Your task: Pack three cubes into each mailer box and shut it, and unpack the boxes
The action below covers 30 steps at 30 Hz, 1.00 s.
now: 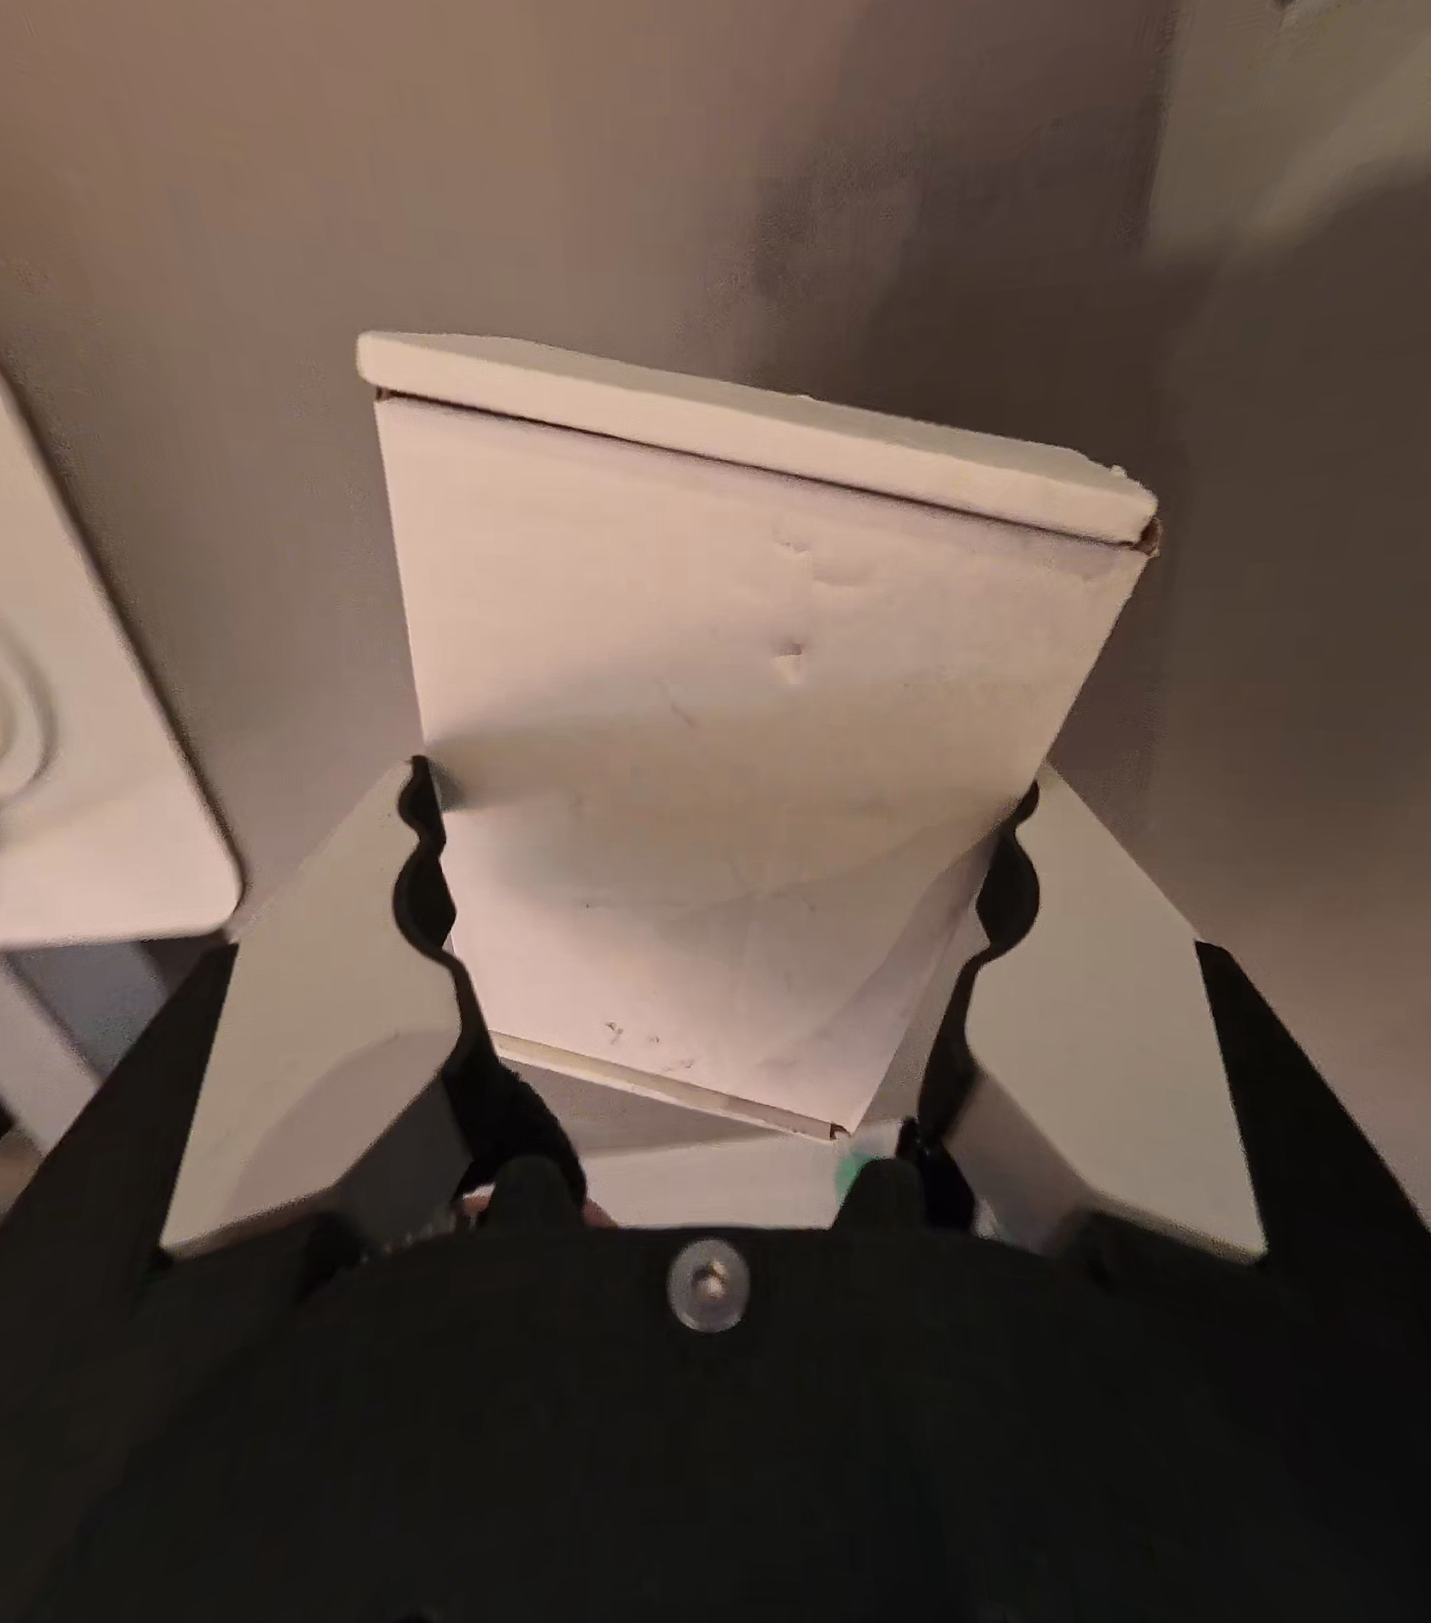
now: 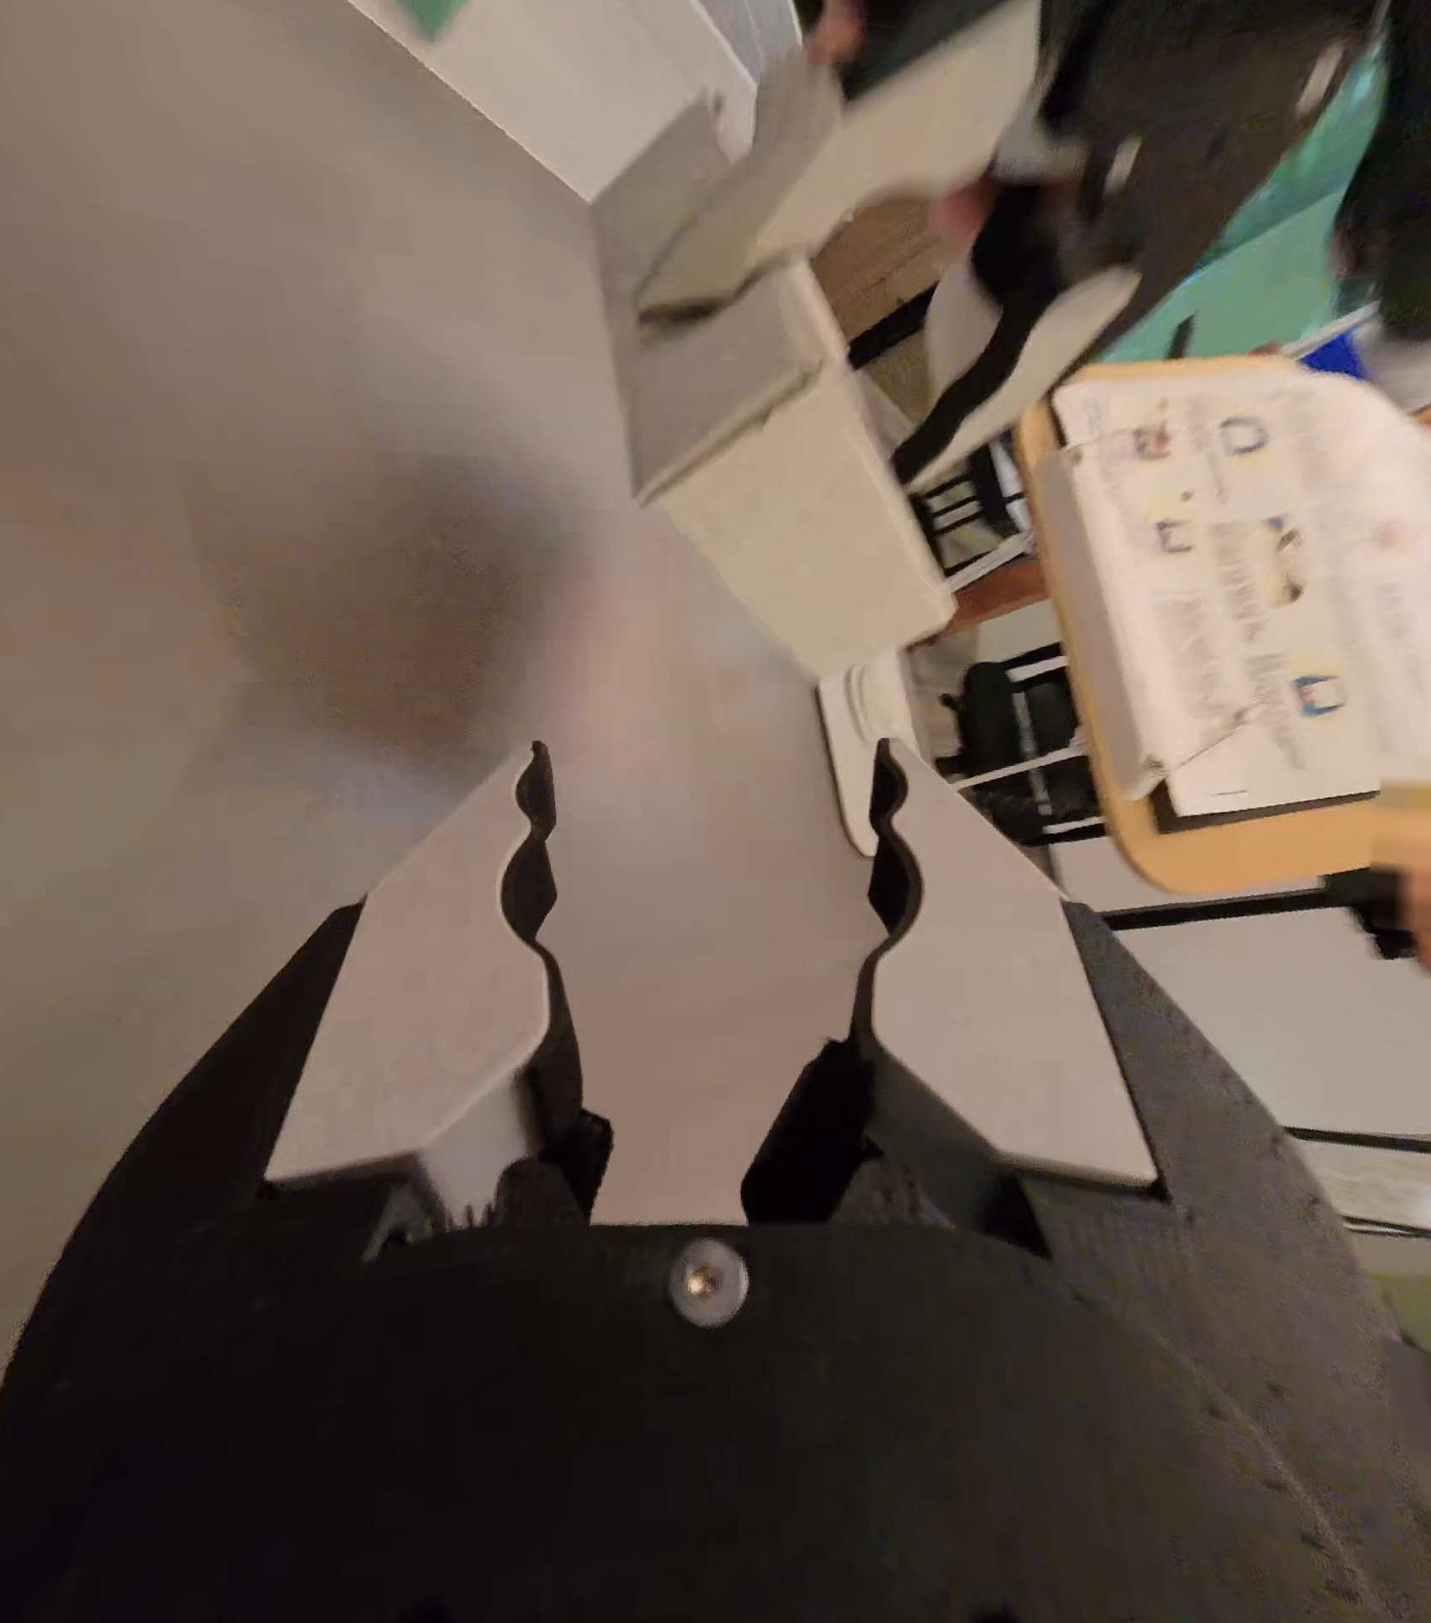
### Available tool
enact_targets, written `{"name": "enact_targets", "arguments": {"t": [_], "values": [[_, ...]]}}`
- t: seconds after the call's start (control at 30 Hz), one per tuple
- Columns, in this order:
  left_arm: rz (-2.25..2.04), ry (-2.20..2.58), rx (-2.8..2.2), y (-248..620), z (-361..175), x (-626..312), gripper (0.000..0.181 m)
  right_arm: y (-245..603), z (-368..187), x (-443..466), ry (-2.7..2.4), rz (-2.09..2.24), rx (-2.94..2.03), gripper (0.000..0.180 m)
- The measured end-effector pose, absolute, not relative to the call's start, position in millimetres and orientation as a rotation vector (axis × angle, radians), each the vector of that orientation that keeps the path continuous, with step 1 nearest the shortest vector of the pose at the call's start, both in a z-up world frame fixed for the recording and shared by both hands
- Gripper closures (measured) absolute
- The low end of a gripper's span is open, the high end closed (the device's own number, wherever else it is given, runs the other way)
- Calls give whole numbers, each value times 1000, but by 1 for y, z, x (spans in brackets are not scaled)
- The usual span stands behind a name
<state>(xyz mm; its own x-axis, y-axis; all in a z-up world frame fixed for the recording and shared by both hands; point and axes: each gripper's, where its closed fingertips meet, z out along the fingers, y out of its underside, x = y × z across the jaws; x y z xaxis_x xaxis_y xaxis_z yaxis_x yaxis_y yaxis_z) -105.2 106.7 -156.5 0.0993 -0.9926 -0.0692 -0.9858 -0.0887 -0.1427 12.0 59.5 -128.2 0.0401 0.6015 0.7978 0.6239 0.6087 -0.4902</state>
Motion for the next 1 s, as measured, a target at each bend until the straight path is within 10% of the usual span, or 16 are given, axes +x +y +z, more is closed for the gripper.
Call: {"name": "enact_targets", "arguments": {"t": [0.57, 1.0], "values": [[-557, 1953, -2440, 87, -205, -31, 58, 76, -177, -14, -1629, -495, -905, 117], [138, 1646, -1892, 72, -203, -95, 58, 94, -170, 13, -1703, -253, -1035, 118]]}}
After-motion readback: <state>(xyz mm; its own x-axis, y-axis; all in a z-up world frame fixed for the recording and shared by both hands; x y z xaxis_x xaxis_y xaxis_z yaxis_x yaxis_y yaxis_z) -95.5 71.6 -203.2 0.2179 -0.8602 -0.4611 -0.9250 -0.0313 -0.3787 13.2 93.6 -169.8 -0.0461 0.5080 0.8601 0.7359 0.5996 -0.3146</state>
